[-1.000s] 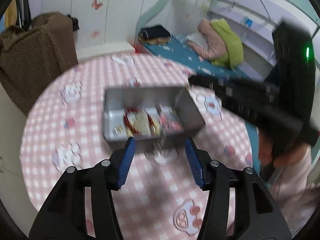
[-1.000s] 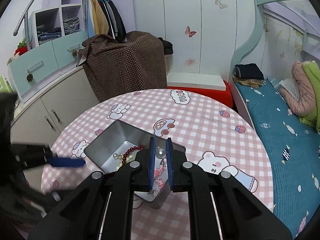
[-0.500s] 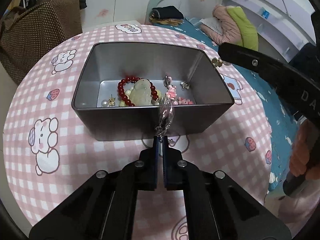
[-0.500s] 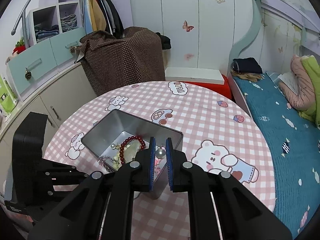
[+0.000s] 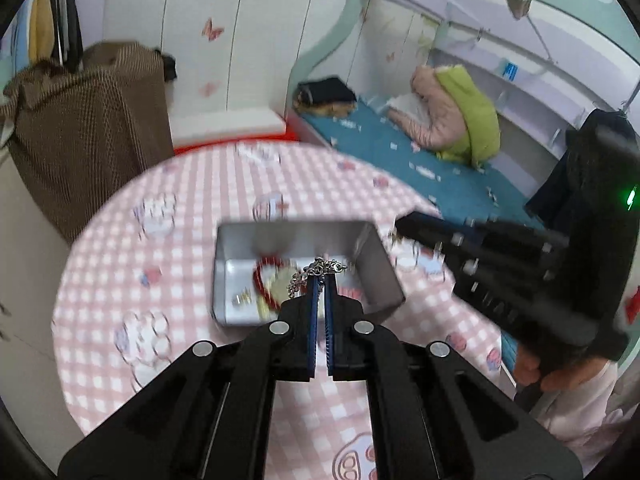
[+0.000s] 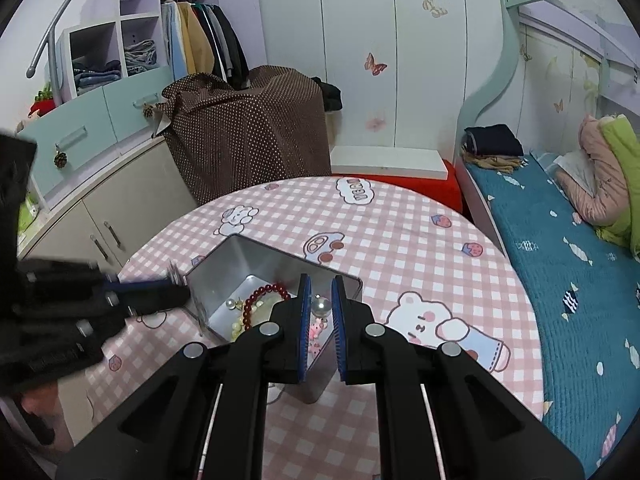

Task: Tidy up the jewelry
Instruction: 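Lift the necklace and pearl over the grey box and open both tools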

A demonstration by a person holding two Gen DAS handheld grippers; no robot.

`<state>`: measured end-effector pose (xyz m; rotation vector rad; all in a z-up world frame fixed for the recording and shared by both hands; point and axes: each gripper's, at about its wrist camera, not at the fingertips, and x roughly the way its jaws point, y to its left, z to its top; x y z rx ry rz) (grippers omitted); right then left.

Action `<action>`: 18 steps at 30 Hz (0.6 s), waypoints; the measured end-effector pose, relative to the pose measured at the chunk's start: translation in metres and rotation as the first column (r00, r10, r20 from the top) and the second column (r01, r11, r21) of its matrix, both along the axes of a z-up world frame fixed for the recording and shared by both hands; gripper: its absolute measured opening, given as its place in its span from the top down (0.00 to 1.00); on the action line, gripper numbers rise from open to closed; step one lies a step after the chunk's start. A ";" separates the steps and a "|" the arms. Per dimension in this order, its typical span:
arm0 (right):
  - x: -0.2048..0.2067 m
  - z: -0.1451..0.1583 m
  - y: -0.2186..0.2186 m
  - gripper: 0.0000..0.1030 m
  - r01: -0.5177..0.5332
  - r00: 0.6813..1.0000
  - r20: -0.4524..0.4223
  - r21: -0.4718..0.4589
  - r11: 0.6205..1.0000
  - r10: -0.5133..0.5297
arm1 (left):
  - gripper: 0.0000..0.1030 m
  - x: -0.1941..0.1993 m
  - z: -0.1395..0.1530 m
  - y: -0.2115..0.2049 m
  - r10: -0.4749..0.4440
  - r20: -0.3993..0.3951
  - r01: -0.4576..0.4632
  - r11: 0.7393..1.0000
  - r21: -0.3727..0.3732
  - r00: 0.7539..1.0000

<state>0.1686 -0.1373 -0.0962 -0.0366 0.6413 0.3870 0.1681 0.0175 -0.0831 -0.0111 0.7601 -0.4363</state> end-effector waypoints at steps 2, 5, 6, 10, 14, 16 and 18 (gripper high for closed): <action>0.000 0.002 0.001 0.91 -0.004 1.000 0.007 0.004 1.000 0.004 | 0.97 0.002 0.011 -0.002 0.000 0.032 0.000 1.000 -0.004 1.000; 0.002 0.003 0.003 0.91 -0.014 1.000 0.012 0.003 1.000 0.014 | 0.97 0.009 0.020 -0.004 0.005 0.050 -0.005 1.000 -0.008 0.999; 0.004 0.002 0.004 0.91 -0.017 1.000 0.008 0.003 1.000 0.017 | 0.97 0.013 0.020 -0.005 0.008 0.048 -0.007 1.000 -0.009 0.999; 0.010 -0.003 0.006 0.90 -0.026 1.000 -0.013 0.008 1.000 0.026 | 0.97 0.026 0.010 -0.006 0.010 0.018 -0.010 1.000 -0.002 1.000; 0.014 -0.004 0.005 0.76 -0.012 1.000 -0.022 0.014 1.000 0.012 | 0.96 0.040 -0.006 -0.005 0.039 -0.022 -0.038 0.999 0.026 0.999; 0.014 -0.003 0.003 0.63 0.007 1.000 -0.022 0.011 1.000 -0.007 | 0.88 0.041 -0.010 -0.004 0.041 -0.024 -0.040 0.998 0.040 0.999; 0.014 -0.003 0.001 0.60 0.021 1.000 -0.019 0.009 1.000 -0.021 | 0.73 0.041 -0.010 -0.002 0.050 -0.023 -0.049 0.998 0.043 0.998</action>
